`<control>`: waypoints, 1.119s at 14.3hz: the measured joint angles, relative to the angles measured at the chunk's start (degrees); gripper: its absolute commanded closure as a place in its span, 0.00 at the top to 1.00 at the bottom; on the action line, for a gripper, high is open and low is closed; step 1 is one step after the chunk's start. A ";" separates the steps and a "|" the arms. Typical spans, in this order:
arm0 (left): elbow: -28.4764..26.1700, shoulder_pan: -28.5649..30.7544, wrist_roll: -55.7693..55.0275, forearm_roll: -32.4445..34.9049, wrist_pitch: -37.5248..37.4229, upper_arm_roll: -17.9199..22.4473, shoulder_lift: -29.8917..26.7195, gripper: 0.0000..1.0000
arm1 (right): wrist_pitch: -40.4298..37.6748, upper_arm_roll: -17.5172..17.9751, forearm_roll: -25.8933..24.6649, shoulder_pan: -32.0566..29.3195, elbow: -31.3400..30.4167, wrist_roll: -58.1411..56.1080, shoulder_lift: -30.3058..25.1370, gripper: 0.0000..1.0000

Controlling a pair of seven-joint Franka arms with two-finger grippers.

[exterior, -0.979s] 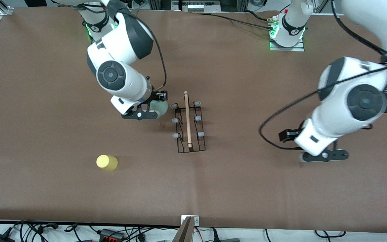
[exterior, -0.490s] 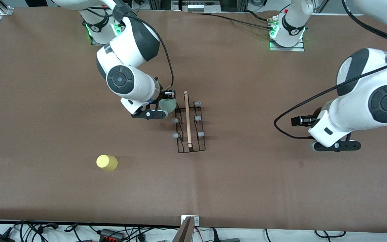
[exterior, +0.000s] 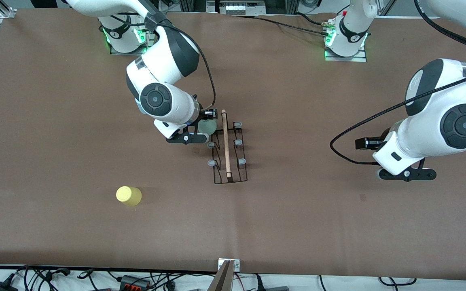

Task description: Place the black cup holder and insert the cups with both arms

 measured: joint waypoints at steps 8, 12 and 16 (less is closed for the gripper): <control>-17.34 -7.02 0.43 -0.57 16.65 13.18 -8.12 1.00 | 3.47 0.00 -0.07 0.82 0.00 0.25 3.92 1.00; -25.43 -7.54 0.56 -7.71 20.01 18.65 -15.08 1.00 | 3.97 -0.08 -0.15 0.77 1.26 2.85 3.91 1.00; -24.90 -7.21 0.82 -8.27 17.07 20.78 -22.79 1.00 | 2.99 -5.52 -2.58 -0.03 4.23 3.86 0.50 1.00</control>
